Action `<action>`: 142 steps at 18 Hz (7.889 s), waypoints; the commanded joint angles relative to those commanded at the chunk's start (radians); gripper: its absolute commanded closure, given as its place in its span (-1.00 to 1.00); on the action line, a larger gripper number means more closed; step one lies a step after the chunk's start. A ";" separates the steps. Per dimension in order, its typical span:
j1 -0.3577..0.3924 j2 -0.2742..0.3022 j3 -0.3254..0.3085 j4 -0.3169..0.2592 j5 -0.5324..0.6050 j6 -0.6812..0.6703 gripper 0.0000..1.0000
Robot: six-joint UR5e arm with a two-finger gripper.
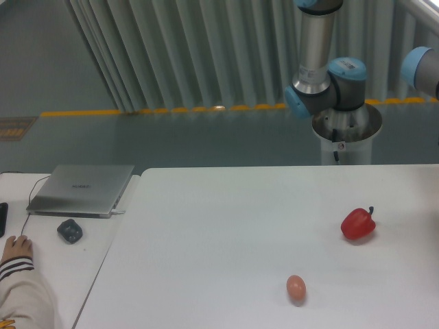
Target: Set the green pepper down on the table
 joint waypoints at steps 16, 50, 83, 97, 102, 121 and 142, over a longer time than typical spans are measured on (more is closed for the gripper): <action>0.074 0.032 -0.052 0.012 0.009 0.005 -1.00; 0.190 -0.238 0.124 0.275 -0.123 -0.057 -1.00; 0.143 -0.272 0.115 0.275 -0.120 -0.133 0.28; 0.049 -0.028 -0.008 0.229 -0.141 -0.274 0.28; -0.090 -0.026 -0.008 0.229 -0.118 -0.489 0.27; -0.281 -0.129 -0.081 0.238 0.087 -0.681 -0.18; -0.091 -0.018 0.120 -0.069 0.020 -0.309 -1.00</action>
